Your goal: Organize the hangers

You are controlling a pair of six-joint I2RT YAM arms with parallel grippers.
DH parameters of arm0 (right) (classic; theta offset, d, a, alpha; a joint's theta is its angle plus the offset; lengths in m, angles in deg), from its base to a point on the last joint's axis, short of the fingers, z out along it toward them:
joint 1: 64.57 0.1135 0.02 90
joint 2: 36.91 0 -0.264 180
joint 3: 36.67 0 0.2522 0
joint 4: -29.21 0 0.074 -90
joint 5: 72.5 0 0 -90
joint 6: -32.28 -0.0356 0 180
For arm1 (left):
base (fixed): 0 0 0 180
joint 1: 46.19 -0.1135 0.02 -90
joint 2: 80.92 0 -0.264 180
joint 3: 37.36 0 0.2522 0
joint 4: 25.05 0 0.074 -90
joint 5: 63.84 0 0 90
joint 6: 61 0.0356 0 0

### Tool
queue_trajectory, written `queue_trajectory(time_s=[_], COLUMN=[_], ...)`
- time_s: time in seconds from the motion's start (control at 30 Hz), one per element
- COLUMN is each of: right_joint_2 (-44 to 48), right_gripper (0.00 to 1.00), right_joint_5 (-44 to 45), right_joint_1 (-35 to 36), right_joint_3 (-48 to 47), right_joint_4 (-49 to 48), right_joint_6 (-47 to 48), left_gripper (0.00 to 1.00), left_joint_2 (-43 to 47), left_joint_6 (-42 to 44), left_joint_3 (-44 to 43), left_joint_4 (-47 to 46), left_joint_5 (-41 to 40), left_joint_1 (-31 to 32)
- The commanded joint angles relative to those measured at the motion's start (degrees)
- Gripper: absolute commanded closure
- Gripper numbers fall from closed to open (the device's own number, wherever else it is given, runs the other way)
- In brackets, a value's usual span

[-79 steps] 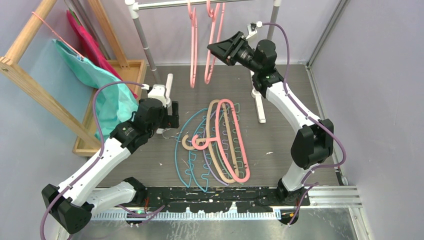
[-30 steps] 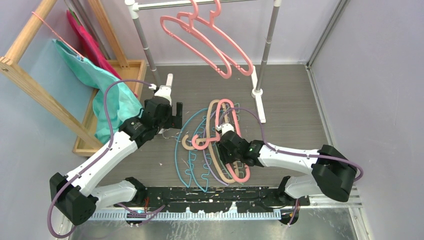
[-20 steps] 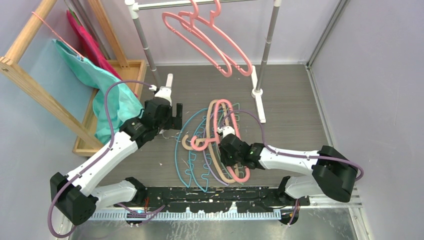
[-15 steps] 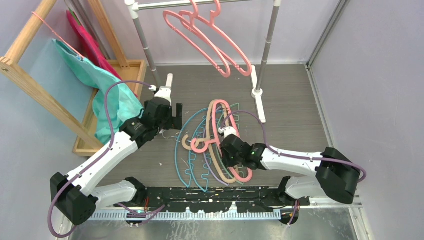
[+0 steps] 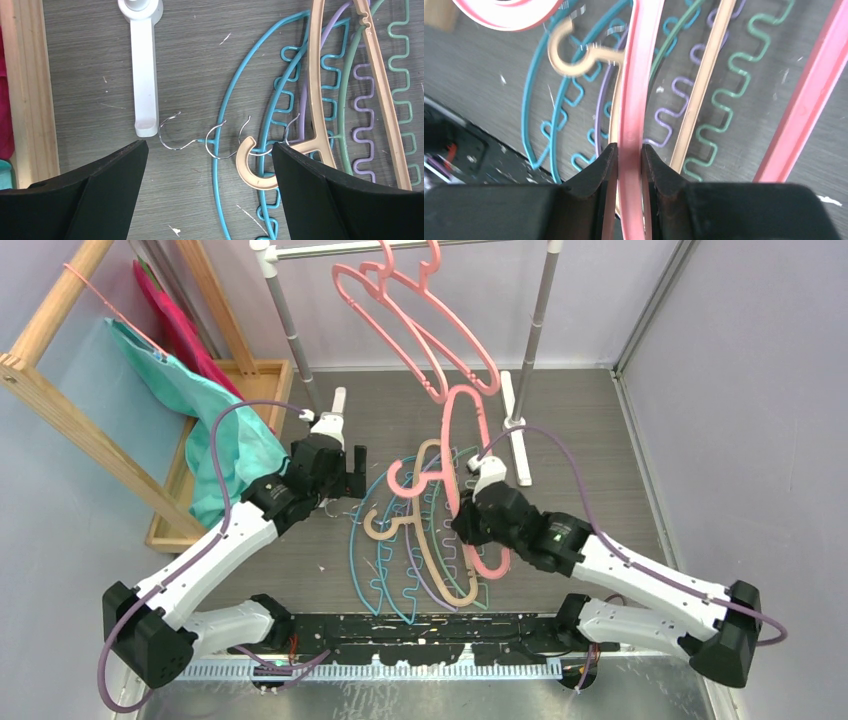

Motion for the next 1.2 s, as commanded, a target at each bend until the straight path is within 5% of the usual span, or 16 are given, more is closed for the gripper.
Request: queue_trajectory(time_s=[0.0,0.27,1.17], right_joint_2=[2.8,5.1,20.0], right_gripper=[0.99,0.99,0.99], right_joint_5=[-5.3,-13.3,-19.5], right_joint_1=[-6.7,-15.3,-15.6], right_joint_3=[-6.5,-10.8,-17.3], right_joint_4=[2.0,3.9,14.2], right_joint_6=[0.1,1.2,-0.4], left_gripper=[0.02,0.02,0.02], left_joint_2=[-0.6,-1.6,-3.9], left_joint_6=[0.5,2.2,1.9], left_joint_3=[-2.5,-5.9,-6.3], left_joint_4=[-3.1,-2.1,-1.7], left_joint_5=[0.5,0.0,-0.8], left_joint_1=[-0.2,-0.3,-0.2])
